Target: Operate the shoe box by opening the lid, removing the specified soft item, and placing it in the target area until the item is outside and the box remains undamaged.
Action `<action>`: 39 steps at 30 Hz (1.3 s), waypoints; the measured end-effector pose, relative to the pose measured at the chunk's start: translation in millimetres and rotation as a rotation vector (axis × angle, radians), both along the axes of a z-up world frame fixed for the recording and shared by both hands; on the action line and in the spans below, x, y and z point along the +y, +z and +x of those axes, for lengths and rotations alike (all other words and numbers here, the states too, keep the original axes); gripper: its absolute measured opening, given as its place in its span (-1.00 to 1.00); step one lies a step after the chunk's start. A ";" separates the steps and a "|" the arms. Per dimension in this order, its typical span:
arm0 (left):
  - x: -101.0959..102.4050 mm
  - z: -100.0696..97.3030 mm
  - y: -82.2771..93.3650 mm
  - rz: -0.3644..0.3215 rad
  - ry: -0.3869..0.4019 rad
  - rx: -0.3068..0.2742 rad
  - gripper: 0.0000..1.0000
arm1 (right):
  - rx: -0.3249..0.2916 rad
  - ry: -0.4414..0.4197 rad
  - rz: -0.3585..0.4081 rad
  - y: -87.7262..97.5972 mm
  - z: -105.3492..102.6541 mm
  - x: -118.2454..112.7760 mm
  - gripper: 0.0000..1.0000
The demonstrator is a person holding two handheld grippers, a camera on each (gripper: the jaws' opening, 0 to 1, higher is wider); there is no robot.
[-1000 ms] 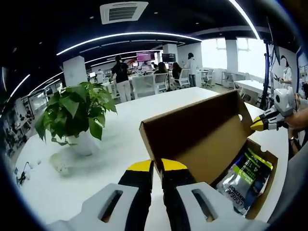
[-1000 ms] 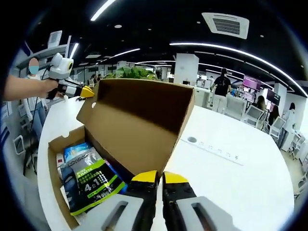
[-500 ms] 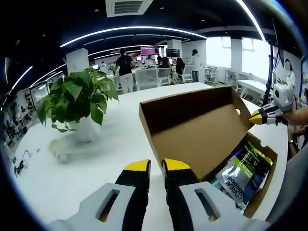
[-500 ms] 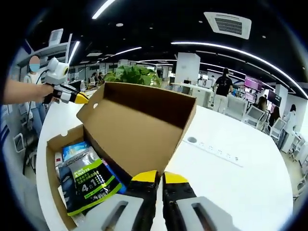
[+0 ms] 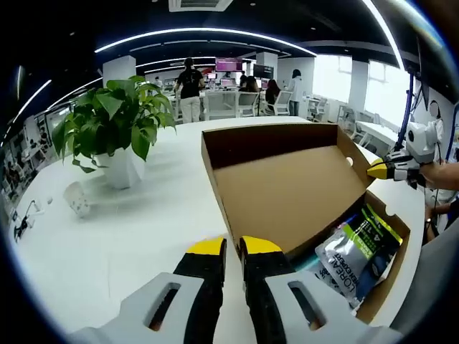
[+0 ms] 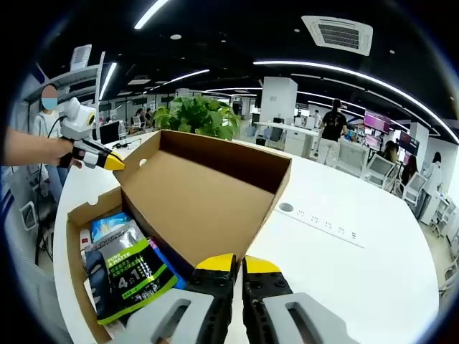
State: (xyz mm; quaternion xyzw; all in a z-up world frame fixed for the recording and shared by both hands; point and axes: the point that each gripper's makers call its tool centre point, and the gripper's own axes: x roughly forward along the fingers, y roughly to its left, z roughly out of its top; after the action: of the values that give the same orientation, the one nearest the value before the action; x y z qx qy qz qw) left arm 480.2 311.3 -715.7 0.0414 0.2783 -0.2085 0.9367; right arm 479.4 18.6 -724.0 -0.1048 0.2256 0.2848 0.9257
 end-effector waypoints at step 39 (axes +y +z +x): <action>1.0 21.4 -17.7 -0.037 0.046 0.059 -0.95 | 0.090 -0.022 0.029 -19.1 16.9 0.8 -1.00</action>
State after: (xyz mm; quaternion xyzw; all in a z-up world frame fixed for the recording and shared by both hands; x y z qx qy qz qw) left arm 501.6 312.3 -733.4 0.0116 0.3026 -0.1930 0.9333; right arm 496.3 19.4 -743.2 -0.0760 0.2640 0.2822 0.9192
